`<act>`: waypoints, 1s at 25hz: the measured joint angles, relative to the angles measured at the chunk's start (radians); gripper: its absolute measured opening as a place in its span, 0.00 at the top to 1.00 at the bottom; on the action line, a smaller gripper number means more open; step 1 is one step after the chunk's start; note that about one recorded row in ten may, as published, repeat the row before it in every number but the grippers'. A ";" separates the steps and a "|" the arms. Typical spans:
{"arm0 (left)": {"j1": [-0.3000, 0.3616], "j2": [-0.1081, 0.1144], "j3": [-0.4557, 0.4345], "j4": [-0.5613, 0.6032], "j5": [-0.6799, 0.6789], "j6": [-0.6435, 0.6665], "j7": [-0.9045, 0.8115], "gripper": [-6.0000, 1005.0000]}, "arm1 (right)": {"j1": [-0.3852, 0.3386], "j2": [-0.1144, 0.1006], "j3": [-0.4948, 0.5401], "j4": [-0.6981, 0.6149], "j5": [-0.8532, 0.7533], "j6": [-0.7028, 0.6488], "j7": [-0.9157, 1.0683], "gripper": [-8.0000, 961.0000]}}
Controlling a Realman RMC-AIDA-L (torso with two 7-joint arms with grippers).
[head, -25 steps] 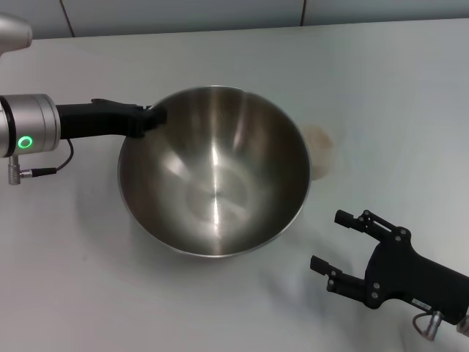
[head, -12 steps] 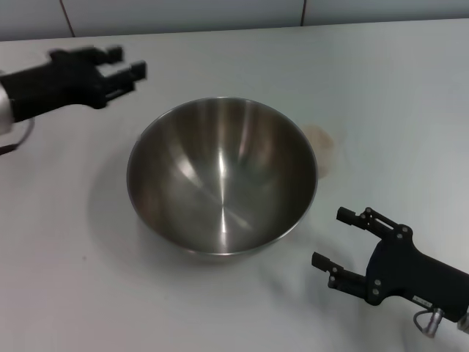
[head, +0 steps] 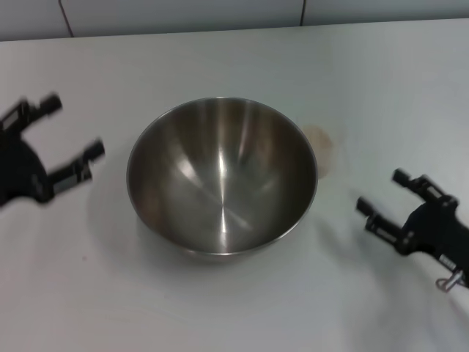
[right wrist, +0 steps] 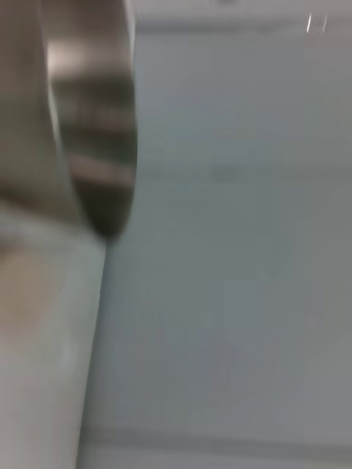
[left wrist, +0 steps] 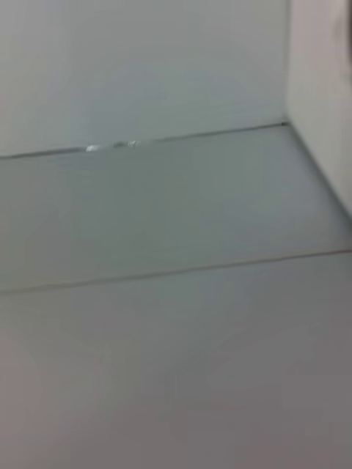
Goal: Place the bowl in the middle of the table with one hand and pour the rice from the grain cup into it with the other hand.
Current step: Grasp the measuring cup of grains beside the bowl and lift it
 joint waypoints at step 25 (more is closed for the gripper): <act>0.038 0.011 0.000 -0.271 0.134 0.049 0.261 0.13 | 0.112 0.003 0.350 0.181 0.001 0.259 -0.264 0.17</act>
